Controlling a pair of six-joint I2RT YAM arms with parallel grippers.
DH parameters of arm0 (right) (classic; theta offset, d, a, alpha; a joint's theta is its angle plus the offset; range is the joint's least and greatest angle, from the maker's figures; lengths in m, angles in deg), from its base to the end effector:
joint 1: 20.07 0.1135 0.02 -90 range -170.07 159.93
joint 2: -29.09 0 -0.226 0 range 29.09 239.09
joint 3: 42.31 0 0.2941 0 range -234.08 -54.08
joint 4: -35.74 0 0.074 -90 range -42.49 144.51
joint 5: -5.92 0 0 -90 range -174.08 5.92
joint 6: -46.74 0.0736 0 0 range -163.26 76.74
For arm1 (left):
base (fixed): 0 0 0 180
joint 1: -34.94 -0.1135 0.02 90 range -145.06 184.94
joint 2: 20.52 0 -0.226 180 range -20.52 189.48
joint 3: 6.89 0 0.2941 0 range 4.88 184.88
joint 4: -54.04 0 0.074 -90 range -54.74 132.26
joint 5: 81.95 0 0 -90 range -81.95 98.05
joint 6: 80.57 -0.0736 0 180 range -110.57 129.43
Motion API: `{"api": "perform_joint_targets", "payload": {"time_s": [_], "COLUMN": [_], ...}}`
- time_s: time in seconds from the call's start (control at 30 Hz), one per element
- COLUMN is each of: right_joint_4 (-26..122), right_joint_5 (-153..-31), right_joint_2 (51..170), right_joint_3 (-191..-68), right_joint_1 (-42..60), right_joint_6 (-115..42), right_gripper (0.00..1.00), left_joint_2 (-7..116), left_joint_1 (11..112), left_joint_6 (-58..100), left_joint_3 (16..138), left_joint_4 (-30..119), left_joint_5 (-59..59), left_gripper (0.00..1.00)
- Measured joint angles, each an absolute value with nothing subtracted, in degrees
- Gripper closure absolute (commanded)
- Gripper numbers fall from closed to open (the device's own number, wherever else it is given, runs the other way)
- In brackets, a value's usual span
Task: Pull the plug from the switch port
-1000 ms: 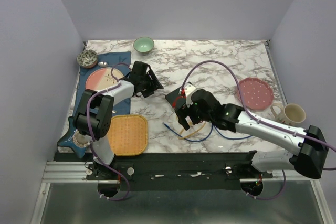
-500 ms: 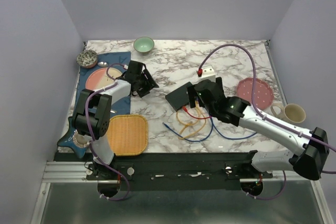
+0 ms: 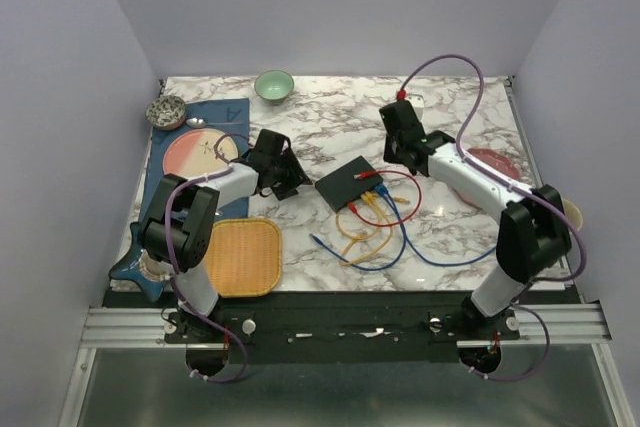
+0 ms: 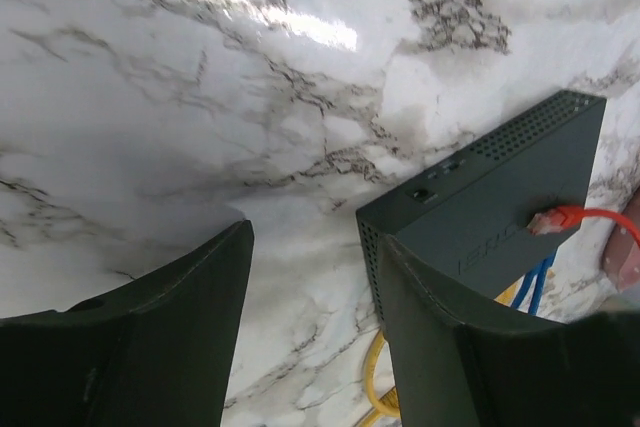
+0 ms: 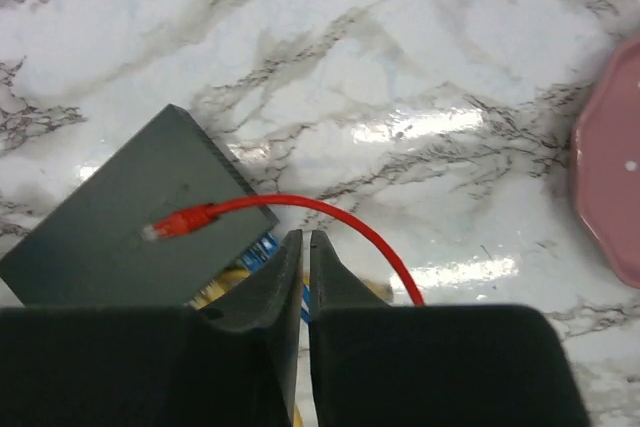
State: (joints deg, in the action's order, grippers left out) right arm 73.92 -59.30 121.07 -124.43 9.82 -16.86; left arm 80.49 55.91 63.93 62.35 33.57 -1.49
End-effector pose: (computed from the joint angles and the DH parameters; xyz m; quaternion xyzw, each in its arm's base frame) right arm 0.3723 0.1784 0.1843 0.0490 0.9139 -0.0117 0.4029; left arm 0.3719 -0.1556 0.0646 -0.2462 0.9106 -0.2596 0.2069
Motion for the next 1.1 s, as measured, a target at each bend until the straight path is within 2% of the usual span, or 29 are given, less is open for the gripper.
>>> {"api": "perform_joint_targets", "payload": {"time_s": [0.07,0.1,0.23,0.43,0.87,1.1], "right_joint_4": [73.68,73.55,73.82,75.19,72.88,70.67], "right_joint_5": [-60.29,-60.9,-62.63,-63.94,-73.34,-74.97], "right_joint_2": [125.21,127.37,134.87,141.84,141.66,140.92], "right_joint_3": [-128.58,-130.41,-135.4,-136.14,-130.09,-129.15], "right_joint_1": [9.47,9.34,7.68,4.64,4.44,4.0], "right_joint_6": [-16.67,-16.65,-16.08,-15.12,-11.95,-11.25], "right_gripper": [0.95,0.99,0.99,0.99,0.99,0.99], "left_joint_2": [79.84,79.6,78.52,77.17,81.23,85.23], "left_joint_1": [57.31,57.77,59.08,59.17,64.43,63.25], "left_joint_6": [64.02,64.06,64.22,65.05,66.29,66.01], "left_joint_3": [61.33,60.95,59.29,57.11,60.1,66.24], "left_joint_4": [33.84,33.88,34.45,35.15,35.35,28.81], "left_joint_5": [-1.64,-1.66,-1.95,-3.19,-7.58,-10.43], "left_gripper": [0.36,0.36,0.37,0.38,0.42,0.42]}}
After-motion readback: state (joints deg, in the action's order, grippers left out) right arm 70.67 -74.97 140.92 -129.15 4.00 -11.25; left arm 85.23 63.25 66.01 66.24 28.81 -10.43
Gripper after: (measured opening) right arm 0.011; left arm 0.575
